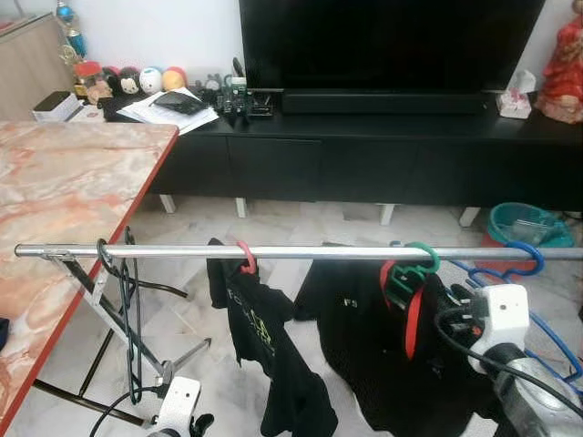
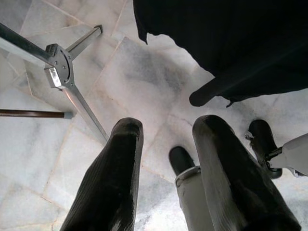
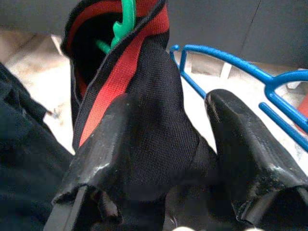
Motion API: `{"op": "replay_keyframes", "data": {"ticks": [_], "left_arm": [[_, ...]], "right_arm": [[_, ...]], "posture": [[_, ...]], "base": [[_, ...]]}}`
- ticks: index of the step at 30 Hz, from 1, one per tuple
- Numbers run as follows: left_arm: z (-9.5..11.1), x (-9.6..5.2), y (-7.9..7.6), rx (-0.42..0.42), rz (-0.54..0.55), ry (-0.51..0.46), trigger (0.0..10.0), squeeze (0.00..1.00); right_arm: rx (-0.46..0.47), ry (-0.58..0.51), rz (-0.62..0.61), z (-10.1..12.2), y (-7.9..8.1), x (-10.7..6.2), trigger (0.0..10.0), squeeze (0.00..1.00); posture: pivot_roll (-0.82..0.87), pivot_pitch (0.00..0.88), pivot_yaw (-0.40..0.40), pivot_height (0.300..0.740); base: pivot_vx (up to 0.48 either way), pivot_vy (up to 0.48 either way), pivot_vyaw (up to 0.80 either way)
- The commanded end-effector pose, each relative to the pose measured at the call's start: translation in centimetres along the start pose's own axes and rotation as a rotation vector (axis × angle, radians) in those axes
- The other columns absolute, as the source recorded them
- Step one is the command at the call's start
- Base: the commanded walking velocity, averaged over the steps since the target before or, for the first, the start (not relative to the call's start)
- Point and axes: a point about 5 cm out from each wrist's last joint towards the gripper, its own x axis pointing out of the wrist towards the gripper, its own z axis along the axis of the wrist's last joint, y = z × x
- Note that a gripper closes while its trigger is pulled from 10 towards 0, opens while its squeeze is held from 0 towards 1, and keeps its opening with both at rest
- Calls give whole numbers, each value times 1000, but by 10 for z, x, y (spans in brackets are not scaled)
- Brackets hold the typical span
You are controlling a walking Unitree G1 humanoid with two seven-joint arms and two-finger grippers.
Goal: Hang hanger
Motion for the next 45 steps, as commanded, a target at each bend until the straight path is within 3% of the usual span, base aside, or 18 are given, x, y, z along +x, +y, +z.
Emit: {"op": "replay_keyframes", "data": {"ticks": [1, 4, 13, 14, 24, 26, 37, 38, 39, 45], "left_arm": [[-3, -1, 3, -7, 9, 17, 10000, 0], [-2, -1, 3, -9, 5, 18, 10000, 0], [-3, -1, 3, -16, -1, 22, 10000, 0], [-3, -1, 4, -16, 0, 22, 10000, 0], [-3, -1, 5, -15, -1, 23, 10000, 0], [-3, -1, 6, -14, 0, 23, 10000, 0], [-2, -1, 7, -9, 2, 24, 10000, 0], [-2, -1, 7, -9, 3, 23, 10000, 0], [-2, -1, 7, -10, 3, 23, 10000, 0], [-2, -2, 7, -8, 5, 23, 10000, 0]], "right_arm": [[-35, 3, 19, 6, 1, -2, 10000, 1000], [-88, 7, 30, 15, -6, -4, 10000, 1000], [-137, 94, 133, 11, -5, 7, 10000, 1000], [-117, 96, 126, 10, -6, 10, 10000, 0], [-73, 85, 123, 10, 1, 31, 10000, 0], [-27, 69, 138, 10, 5, 37, 10000, 0], [35, 93, 145, -4, 11, 49, 10000, 0], [37, 95, 129, -5, 10, 49, 2118, 0], [39, 95, 124, -6, 10, 50, 39, 0], [39, 84, 126, -6, 10, 51, 0, 0]], "posture": [[-253, 0, 44, 740], [-255, 0, 44, 740], [-249, 0, 49, 740], [-249, 0, 49, 740], [-240, 0, 56, 740], [-236, 0, 60, 740], [-228, 0, 61, 740], [-226, 0, 62, 740], [-226, 0, 62, 740], [-225, 0, 60, 740]], "base": [[0, 0, 0], [0, 0, 0], [0, 0, 0], [0, 0, 0], [0, 0, 0], [0, 0, 0], [0, 0, 0], [0, 0, 0], [0, 0, 0], [0, 0, 0]]}}
